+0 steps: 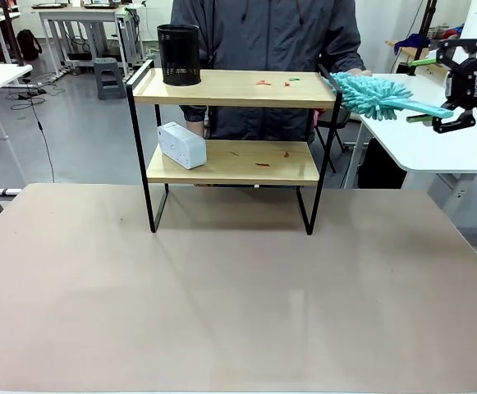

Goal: Clean the shelf.
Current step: Pick up the Duster from the human, then clean the specific tier of the Shelf with the Duster once objects are removed.

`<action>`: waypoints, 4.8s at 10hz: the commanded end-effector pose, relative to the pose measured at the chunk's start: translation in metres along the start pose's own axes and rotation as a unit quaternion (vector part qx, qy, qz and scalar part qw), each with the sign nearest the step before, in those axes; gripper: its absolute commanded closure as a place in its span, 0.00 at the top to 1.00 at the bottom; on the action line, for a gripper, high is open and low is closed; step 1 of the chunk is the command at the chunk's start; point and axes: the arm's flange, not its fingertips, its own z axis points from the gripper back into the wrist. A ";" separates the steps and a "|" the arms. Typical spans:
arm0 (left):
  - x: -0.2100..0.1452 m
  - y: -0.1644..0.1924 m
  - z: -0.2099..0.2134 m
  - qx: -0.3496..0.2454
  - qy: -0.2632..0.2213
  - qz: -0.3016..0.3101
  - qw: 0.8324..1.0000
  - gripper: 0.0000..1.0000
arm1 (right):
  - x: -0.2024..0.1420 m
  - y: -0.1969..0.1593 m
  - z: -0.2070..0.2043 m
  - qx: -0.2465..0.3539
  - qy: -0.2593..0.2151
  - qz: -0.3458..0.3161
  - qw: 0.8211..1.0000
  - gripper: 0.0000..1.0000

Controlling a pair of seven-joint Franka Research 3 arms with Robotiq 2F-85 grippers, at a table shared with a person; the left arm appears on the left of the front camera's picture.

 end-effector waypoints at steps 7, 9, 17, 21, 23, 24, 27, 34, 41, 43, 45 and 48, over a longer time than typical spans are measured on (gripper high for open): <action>0.003 -0.001 -0.001 -0.008 -0.007 -0.012 1.000 1.00 | 0.012 -0.011 -0.002 -0.014 -0.057 0.001 0.998 0.00; 0.003 -0.001 -0.001 -0.008 -0.007 -0.012 1.000 1.00 | 0.010 -0.016 0.001 -0.019 -0.054 0.007 0.998 0.00; 0.003 -0.001 -0.001 -0.008 -0.007 -0.012 1.000 1.00 | -0.207 -0.096 0.171 -0.127 -0.014 0.263 0.956 0.00; 0.003 -0.001 -0.001 -0.008 -0.007 -0.012 1.000 1.00 | -0.222 -0.099 0.178 -0.149 0.018 0.253 0.956 0.00; 0.003 -0.001 -0.001 -0.008 -0.007 -0.012 1.000 1.00 | -0.222 -0.099 0.178 -0.149 0.018 0.253 0.956 0.00; 0.003 -0.001 -0.001 -0.008 -0.007 -0.012 1.000 1.00 | -0.222 -0.099 0.178 -0.149 0.018 0.253 0.956 0.00; 0.003 -0.001 -0.001 -0.008 -0.007 -0.012 1.000 1.00 | -0.222 -0.099 0.178 -0.149 0.018 0.253 0.956 0.00; 0.003 -0.001 -0.001 -0.008 -0.007 -0.012 1.000 1.00 | -0.222 -0.099 0.178 -0.149 0.018 0.253 0.956 0.00; 0.003 -0.001 -0.001 -0.008 -0.007 -0.012 1.000 1.00 | -0.270 0.021 0.134 -0.222 -0.101 0.354 0.903 0.12; 0.003 -0.001 -0.001 -0.008 -0.007 -0.012 1.000 1.00 | -0.295 0.075 0.082 -0.266 -0.127 0.399 0.868 0.12; 0.003 -0.001 -0.001 -0.008 -0.007 -0.012 1.000 1.00 | -0.296 0.121 -0.001 -0.341 -0.153 0.442 0.816 0.12; 0.003 -0.001 -0.001 -0.008 -0.007 -0.012 1.000 1.00 | -0.318 0.125 -0.022 -0.327 -0.137 0.473 0.806 0.12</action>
